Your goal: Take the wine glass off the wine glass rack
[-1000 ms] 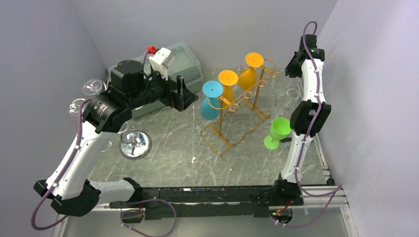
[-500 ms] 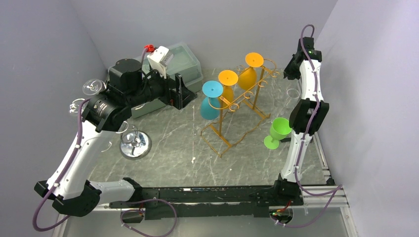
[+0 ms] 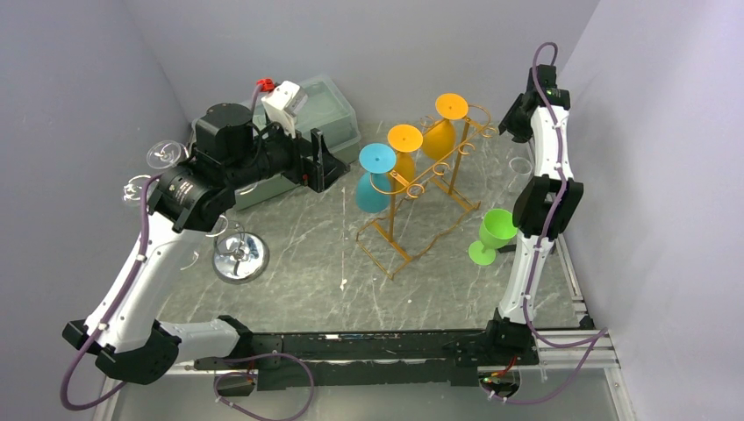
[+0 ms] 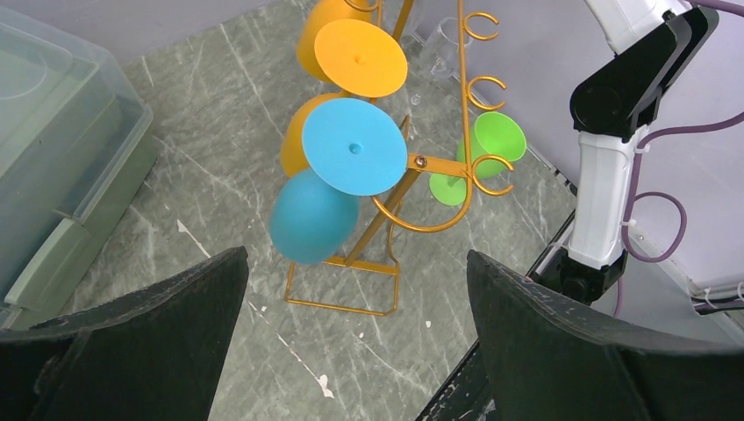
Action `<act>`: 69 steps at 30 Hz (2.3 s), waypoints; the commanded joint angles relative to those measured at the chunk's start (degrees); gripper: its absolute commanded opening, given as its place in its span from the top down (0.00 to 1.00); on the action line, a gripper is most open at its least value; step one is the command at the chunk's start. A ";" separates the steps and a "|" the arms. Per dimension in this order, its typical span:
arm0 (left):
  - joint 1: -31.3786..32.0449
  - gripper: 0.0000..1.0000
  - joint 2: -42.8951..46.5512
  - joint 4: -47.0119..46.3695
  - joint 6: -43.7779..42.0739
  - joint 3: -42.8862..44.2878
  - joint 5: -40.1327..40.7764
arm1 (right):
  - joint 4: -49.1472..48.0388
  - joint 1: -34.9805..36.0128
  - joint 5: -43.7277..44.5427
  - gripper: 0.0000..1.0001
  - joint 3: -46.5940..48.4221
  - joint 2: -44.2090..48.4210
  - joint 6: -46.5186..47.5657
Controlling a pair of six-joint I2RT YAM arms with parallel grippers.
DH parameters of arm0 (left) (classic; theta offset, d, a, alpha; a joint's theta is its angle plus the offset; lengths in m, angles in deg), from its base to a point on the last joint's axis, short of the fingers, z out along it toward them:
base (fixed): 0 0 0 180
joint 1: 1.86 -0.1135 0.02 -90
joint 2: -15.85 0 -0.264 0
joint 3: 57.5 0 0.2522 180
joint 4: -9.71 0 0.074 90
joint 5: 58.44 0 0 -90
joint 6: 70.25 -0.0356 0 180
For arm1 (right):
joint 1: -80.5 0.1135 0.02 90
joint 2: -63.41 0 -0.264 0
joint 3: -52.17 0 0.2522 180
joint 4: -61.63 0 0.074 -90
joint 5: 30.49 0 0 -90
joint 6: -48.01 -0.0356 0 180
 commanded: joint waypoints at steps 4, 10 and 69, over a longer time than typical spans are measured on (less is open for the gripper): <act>-0.34 0.01 0.21 -3.16 0.22 -0.02 -1.41 | -2.84 0.58 1.71 0.54 2.96 2.77 0.53; -0.42 0.01 0.04 -3.47 0.45 -0.16 -1.33 | -3.55 0.76 2.95 0.48 3.06 4.66 0.54; -0.43 0.30 -8.98 -21.40 33.35 -10.58 4.34 | -22.46 10.27 -8.22 0.14 -42.93 68.31 -4.40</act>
